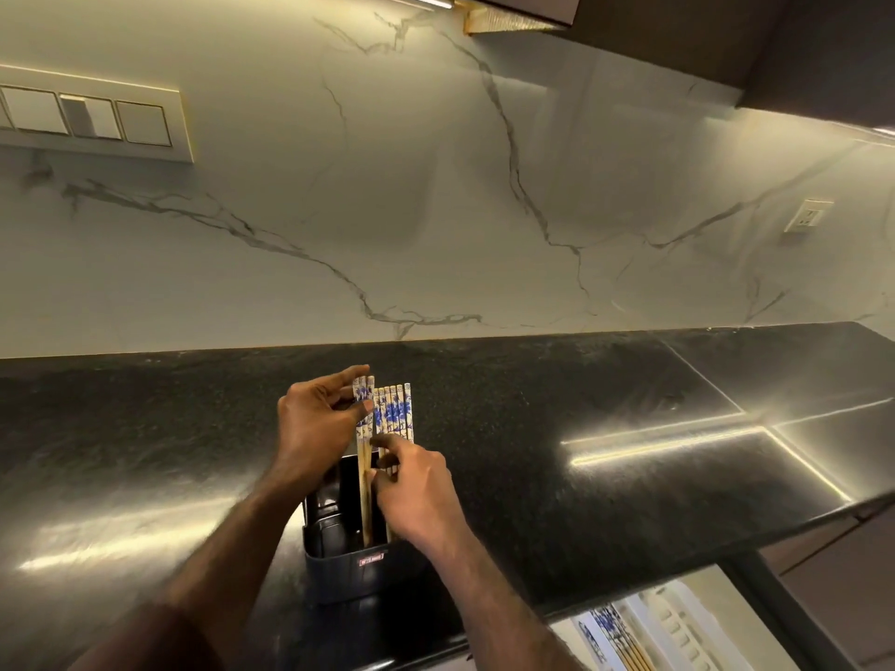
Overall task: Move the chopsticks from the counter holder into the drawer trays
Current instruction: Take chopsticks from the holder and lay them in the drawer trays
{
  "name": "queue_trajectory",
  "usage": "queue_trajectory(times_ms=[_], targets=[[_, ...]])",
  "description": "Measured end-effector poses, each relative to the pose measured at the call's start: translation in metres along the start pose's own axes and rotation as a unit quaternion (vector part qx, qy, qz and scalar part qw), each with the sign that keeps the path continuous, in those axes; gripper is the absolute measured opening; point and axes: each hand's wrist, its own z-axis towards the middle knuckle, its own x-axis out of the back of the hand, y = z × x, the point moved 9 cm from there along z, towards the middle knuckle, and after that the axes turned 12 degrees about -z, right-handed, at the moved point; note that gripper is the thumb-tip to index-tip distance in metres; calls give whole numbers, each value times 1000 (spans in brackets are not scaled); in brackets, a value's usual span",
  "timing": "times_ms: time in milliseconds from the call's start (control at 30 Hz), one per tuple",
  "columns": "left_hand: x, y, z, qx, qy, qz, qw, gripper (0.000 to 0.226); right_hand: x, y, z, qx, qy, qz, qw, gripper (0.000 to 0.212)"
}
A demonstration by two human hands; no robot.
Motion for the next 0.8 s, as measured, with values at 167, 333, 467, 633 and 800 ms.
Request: queue_trajectory(times_ms=[167,333,467,633,800], targets=[[-14,73,0,-105,-35,50,993,51,24,-7,-4,23,47,50,997,38],[-35,143,-9,-175,-59,31,982,56,53,-4,-15,24,36,159,986,31],[-60,167,-26,-171,-83,-12,982,55,82,14,-36,25,-13,288,957,19],[-117,167,-70,-127,-113,-90,981,54,127,68,-83,28,-14,323,946,13],[-201,160,-136,-78,-140,-148,976,53,176,139,-152,9,5,314,949,10]])
